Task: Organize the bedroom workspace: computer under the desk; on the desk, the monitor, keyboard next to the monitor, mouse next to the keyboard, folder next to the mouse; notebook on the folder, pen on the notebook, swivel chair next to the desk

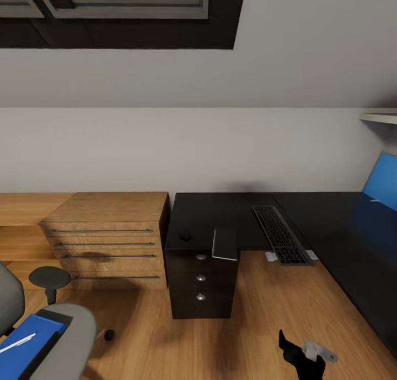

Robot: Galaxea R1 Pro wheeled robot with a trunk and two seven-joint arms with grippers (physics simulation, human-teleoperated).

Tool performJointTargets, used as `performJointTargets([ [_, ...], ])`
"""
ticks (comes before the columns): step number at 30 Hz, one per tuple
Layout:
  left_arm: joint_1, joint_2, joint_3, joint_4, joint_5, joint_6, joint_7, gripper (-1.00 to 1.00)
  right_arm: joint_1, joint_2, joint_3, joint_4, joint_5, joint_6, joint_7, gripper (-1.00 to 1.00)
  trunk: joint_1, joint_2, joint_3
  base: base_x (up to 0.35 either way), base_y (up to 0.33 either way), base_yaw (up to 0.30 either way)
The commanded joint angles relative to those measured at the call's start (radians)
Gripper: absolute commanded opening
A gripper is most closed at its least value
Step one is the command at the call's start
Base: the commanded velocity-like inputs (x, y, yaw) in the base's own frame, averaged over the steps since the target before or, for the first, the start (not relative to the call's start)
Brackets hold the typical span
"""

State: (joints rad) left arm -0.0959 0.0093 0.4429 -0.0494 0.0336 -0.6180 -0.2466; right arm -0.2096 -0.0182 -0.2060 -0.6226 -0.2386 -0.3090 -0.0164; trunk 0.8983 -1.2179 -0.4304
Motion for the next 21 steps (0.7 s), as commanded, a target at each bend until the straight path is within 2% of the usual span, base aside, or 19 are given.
performJointTargets([
  [1,-0.001,0.000,0.007,0.001,0.004,-0.001,-0.010,1.00,0.000,0.000,0.000,-0.024,-0.020,0.003,0.006,1.00,0.004,-0.008,-0.004,0.000,0.000,0.000],
  [4,-0.001,0.000,0.007,0.001,0.003,0.000,-0.010,1.00,0.000,0.003,-0.006,-0.093,-0.056,0.023,0.063,1.00,0.015,-0.029,-0.014,0.000,0.000,0.000],
  [10,-0.001,0.000,0.007,0.000,0.003,0.000,-0.011,1.00,0.001,0.001,-0.009,-0.080,-0.074,0.031,0.136,1.00,0.038,-0.071,-0.033,0.000,0.000,0.000],
  [11,-0.001,0.000,0.007,0.000,0.003,0.000,-0.011,1.00,0.001,-0.002,-0.013,-0.073,-0.078,0.032,0.165,1.00,0.042,-0.078,-0.036,0.000,0.000,0.000],
  [16,-0.001,0.000,0.007,0.000,0.003,0.000,-0.011,1.00,0.001,-0.004,-0.026,-0.069,-0.085,0.034,0.190,1.00,0.061,-0.113,-0.051,0.000,0.000,0.000],
  [17,-0.001,0.000,0.007,0.000,0.003,0.000,-0.011,1.00,0.001,-0.004,-0.033,-0.069,-0.094,0.034,0.194,1.00,0.065,-0.120,-0.054,0.000,0.000,0.000],
  [18,-0.001,0.000,0.006,-0.005,0.003,0.000,-0.011,1.00,0.001,-0.005,-0.044,-0.071,-0.128,0.030,0.200,1.00,0.069,-0.127,-0.058,0.000,0.000,0.000],
  [21,-0.001,-0.001,0.006,-0.028,0.003,0.004,-0.010,1.00,0.001,-0.006,-0.048,-0.072,-0.134,0.033,0.198,1.00,0.081,-0.148,-0.067,0.000,0.000,0.000],
])
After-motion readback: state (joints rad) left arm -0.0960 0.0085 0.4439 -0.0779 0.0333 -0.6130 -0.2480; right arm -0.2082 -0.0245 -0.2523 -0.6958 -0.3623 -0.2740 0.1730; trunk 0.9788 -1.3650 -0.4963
